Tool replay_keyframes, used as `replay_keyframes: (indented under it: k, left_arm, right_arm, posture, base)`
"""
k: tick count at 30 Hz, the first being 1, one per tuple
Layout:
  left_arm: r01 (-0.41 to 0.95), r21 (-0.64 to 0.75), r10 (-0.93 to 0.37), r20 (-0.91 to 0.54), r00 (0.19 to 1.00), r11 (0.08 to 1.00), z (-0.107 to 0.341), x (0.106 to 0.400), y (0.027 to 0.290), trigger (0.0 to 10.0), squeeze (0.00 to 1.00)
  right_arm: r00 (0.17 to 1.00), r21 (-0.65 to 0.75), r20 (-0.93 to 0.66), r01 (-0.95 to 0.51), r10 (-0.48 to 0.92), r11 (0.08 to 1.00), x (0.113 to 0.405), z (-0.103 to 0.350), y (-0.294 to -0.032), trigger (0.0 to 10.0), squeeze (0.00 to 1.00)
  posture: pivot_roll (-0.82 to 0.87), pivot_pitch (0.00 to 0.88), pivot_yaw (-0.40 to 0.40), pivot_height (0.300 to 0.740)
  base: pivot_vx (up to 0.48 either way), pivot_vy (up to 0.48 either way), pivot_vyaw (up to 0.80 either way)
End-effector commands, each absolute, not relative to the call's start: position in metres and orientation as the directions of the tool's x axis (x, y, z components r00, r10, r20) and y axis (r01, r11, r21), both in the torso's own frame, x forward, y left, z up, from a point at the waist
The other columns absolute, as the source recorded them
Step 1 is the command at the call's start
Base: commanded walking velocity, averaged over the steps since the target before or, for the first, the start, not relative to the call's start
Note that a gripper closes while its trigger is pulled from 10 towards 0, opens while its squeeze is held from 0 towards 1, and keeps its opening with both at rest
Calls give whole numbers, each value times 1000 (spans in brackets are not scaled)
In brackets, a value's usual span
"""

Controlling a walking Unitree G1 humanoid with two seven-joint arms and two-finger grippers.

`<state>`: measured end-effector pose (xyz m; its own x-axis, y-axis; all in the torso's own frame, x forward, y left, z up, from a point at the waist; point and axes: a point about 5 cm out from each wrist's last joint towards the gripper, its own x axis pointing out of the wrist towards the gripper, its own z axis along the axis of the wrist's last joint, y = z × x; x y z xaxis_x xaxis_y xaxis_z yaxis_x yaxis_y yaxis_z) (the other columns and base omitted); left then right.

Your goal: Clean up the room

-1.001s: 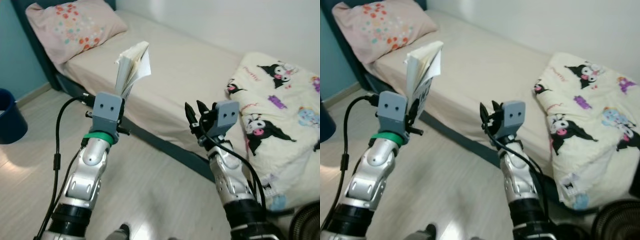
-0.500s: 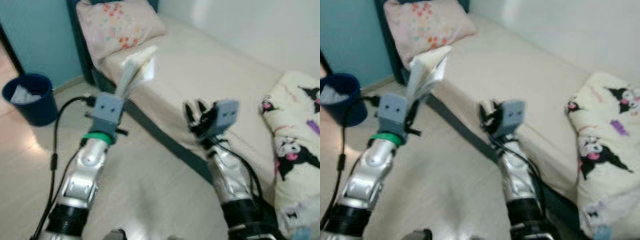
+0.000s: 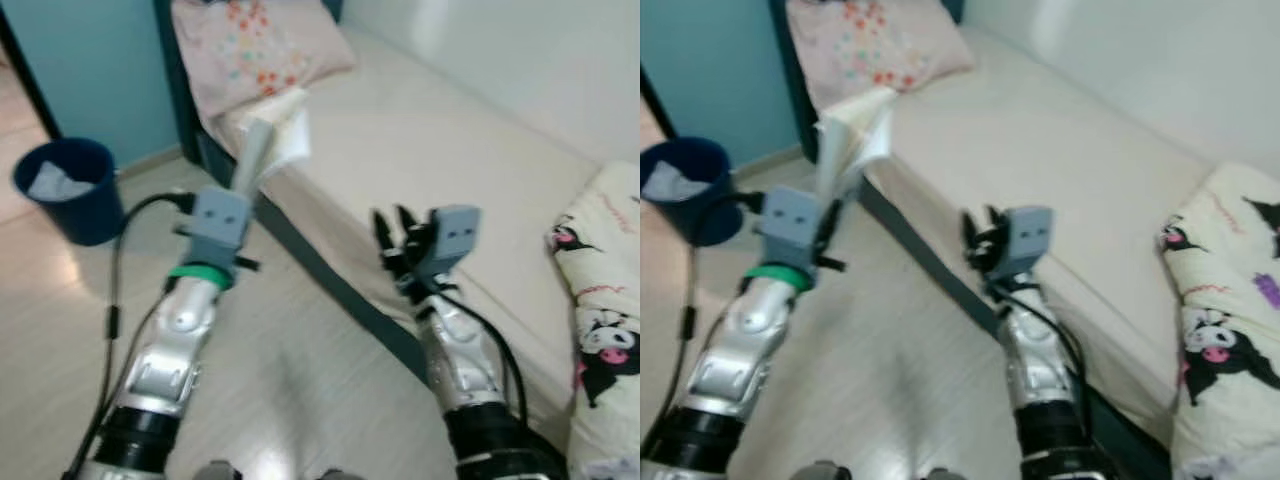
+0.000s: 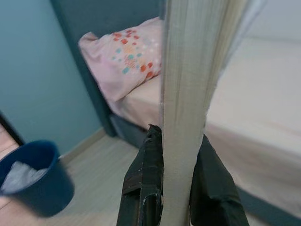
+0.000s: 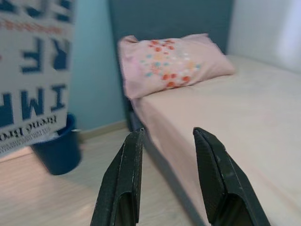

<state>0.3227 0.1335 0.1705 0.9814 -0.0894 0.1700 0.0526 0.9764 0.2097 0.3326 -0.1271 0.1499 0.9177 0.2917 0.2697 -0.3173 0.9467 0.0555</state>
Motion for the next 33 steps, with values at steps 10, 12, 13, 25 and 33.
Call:
replay_keyframes:
  k: [10, 12, 13, 25, 33]
  left_arm:
    - [86, 224, -130, 193, 973, 971, 173, 321, 122, 10000, 0]
    - [85, 224, -129, 192, 973, 971, 173, 321, 122, 10000, 0]
    - [84, 225, -128, 191, 973, 971, 172, 321, 123, 10000, 0]
    - [71, 228, -116, 190, 975, 971, 172, 322, 125, 10000, 0]
    - [72, 230, -118, 191, 975, 970, 172, 322, 125, 10000, 0]
  right_arm:
    - [923, 59, 262, -306, 281, 950, 330, 147, -136, 10000, 0]
    - [922, 59, 262, -310, 285, 949, 330, 146, -136, 10000, 0]
    - [921, 59, 262, -314, 289, 948, 330, 146, -136, 10000, 0]
    - [914, 43, 258, -334, 312, 942, 329, 146, -134, 10000, 0]
    - [919, 40, 254, -322, 303, 946, 330, 145, -134, 10000, 0]
  posture:
    - [-37, 43, -39, 713]
    - [-37, 43, -39, 713]
    - [-37, 43, -39, 713]
    - [-36, 43, -38, 713]
    - [-36, 40, -35, 713]
  base:
    - [480, 0, 0]
    - [480, 0, 0]
    - [480, 0, 0]
    - [480, 0, 0]
    - [480, 0, 183]
